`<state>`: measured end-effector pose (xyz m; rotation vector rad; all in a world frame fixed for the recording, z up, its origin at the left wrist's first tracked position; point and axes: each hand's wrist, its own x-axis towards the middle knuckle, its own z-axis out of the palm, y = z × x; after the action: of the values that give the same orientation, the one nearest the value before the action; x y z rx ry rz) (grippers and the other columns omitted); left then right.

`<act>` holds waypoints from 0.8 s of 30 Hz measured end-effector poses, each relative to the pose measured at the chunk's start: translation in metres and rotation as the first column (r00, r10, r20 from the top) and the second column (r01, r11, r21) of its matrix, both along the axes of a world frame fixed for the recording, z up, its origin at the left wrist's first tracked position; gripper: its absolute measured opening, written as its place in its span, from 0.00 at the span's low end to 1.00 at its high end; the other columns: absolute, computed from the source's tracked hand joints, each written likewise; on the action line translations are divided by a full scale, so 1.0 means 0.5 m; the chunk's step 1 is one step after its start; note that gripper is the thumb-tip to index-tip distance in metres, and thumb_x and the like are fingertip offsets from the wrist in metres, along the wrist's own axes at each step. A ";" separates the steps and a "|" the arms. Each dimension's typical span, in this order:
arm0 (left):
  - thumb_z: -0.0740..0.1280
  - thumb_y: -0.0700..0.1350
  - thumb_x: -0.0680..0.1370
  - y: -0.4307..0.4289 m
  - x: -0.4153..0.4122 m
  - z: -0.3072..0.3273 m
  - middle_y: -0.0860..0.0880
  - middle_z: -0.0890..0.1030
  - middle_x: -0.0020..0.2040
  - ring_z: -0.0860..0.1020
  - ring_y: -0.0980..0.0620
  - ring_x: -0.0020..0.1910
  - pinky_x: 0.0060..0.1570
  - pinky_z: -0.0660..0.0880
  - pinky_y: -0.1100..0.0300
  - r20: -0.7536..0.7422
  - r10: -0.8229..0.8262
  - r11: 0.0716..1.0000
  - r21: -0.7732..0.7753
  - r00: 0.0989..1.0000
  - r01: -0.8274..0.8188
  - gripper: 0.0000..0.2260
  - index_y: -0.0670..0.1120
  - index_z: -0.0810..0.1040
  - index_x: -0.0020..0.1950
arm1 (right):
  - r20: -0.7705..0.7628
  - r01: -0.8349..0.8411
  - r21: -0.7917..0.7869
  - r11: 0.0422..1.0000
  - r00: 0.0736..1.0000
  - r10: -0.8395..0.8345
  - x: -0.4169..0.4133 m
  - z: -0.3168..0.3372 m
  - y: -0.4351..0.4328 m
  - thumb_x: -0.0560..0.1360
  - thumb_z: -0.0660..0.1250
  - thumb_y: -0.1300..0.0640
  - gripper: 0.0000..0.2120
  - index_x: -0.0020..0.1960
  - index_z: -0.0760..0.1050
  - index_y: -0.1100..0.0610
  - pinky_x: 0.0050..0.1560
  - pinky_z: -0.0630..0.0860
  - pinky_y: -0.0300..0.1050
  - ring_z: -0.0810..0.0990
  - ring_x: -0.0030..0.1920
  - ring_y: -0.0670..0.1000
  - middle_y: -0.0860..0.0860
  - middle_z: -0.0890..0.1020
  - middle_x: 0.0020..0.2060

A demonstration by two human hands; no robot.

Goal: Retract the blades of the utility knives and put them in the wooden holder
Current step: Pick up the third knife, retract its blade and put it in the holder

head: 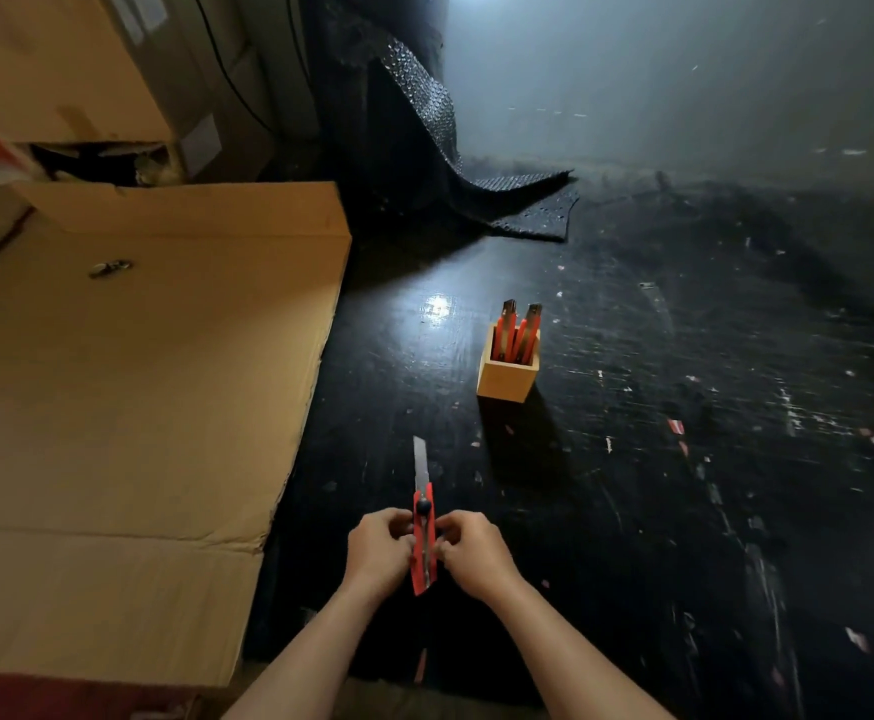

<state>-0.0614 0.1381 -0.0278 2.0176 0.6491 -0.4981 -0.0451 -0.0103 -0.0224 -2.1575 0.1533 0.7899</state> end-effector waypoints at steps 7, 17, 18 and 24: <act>0.72 0.32 0.75 -0.021 -0.002 0.001 0.49 0.88 0.47 0.86 0.51 0.48 0.54 0.84 0.53 0.003 0.155 0.973 -0.173 0.988 -0.152 0.13 0.45 0.86 0.57 | -0.014 0.217 0.174 0.961 0.976 -0.218 -0.041 -0.015 -0.007 0.77 0.72 0.61 0.10 0.53 0.82 0.47 0.49 0.87 0.49 0.88 0.44 0.45 0.49 0.87 0.45; 0.72 0.31 0.75 -0.046 0.068 0.103 0.46 0.89 0.48 0.88 0.46 0.50 0.55 0.84 0.47 0.147 0.108 0.923 -0.381 0.983 -0.045 0.12 0.47 0.86 0.51 | 0.073 0.305 0.401 0.864 0.929 -0.362 0.029 0.080 -0.070 0.76 0.72 0.67 0.14 0.59 0.80 0.56 0.51 0.86 0.56 0.89 0.47 0.53 0.56 0.87 0.48; 0.74 0.31 0.74 -0.053 0.079 0.116 0.46 0.88 0.49 0.87 0.47 0.50 0.55 0.84 0.48 0.155 0.113 0.921 -0.387 0.982 -0.045 0.13 0.46 0.85 0.53 | 0.100 0.286 0.400 0.871 0.931 -0.351 0.039 0.094 -0.075 0.76 0.72 0.67 0.16 0.61 0.79 0.56 0.51 0.86 0.54 0.89 0.48 0.53 0.56 0.87 0.48; 0.74 0.32 0.73 -0.107 0.092 0.110 0.42 0.88 0.49 0.86 0.49 0.46 0.46 0.84 0.59 0.081 0.033 0.960 -0.279 0.996 -0.009 0.12 0.44 0.86 0.53 | 0.160 0.258 0.325 0.910 0.933 -0.322 0.062 0.125 -0.085 0.74 0.70 0.72 0.15 0.58 0.81 0.60 0.47 0.82 0.37 0.84 0.47 0.47 0.49 0.84 0.45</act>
<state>-0.0154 0.0844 0.0274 1.7540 0.5174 -0.4611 -0.0141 -0.0529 0.0399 -1.8564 0.2255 0.3803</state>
